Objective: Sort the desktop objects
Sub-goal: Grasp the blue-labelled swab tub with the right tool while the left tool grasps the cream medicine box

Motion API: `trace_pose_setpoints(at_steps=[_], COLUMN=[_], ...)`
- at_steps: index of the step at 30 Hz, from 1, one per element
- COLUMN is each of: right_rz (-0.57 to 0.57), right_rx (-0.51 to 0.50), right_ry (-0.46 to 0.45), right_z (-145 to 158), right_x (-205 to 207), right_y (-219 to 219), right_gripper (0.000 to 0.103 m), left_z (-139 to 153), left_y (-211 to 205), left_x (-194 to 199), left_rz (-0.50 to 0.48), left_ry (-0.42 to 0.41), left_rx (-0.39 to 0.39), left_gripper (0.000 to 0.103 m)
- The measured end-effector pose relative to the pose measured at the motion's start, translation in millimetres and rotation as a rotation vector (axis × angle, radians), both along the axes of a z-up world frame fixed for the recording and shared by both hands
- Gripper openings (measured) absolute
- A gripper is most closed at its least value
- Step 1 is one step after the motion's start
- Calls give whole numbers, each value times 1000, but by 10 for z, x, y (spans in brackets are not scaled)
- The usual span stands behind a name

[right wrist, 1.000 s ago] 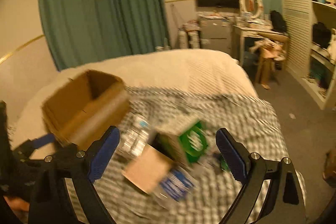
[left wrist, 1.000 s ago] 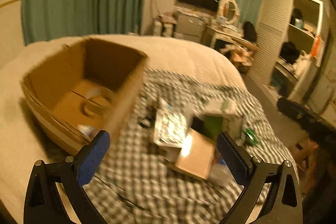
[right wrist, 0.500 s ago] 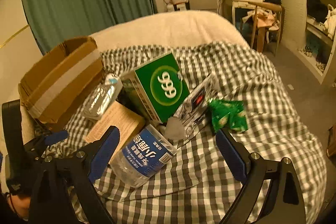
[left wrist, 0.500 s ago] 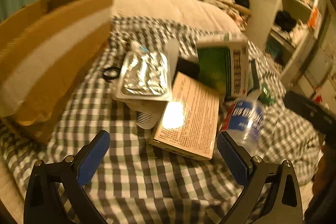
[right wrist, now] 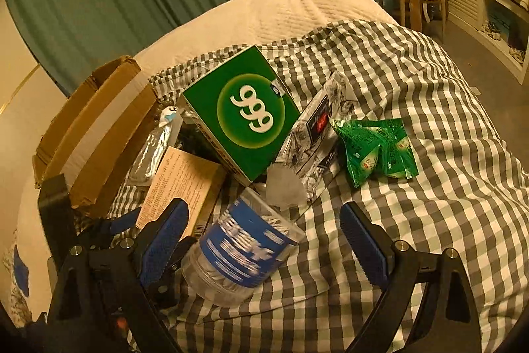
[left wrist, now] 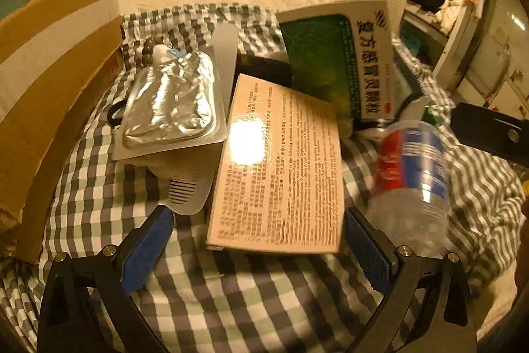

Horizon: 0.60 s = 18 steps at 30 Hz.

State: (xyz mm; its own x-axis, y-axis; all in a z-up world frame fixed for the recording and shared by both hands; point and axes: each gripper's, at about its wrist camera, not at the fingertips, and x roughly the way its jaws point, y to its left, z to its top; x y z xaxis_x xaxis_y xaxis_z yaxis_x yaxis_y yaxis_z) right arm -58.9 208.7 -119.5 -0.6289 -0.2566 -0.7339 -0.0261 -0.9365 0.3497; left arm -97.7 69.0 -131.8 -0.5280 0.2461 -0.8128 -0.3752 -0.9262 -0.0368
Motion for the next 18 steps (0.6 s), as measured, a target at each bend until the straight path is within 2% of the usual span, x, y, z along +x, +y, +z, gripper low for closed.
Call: trace_pose_setpoints(at_steps=[3,6,7,8,11,14,16,18], right_rz=[-6,-6,-7,-10,-21,-14,-10,-1], right_rx=[-4,-2,4,13,-7,-83,-62,-70], right_ry=[-8,-31,-44,-64,-107,-161,-168,-160], right_z=[-15,-76,-106,-152,-277,-427,-461,-444], right_x=[12,4,0,-5,-54,-142,-171,-167], right_y=[-34,-108,-137,-168,-205,-204,-214,-198], right_gripper=[94,94,94,94,94,91,78,76], left_z=[24,-14,-23,-30,-39,25,82,157], left_y=[114,209,191,160,109,83,27,-30], left_x=[52,52,43,28,12,76,120,157], left_rz=[-28,-57,-60,-62,-34,-10,18,50], left_ry=[21,42,36,19,-10,7,7,5], left_rx=[5,-47,-29,-2,-2,-24,-14,4], left_gripper=[103,102,85,79,79,79,78,78])
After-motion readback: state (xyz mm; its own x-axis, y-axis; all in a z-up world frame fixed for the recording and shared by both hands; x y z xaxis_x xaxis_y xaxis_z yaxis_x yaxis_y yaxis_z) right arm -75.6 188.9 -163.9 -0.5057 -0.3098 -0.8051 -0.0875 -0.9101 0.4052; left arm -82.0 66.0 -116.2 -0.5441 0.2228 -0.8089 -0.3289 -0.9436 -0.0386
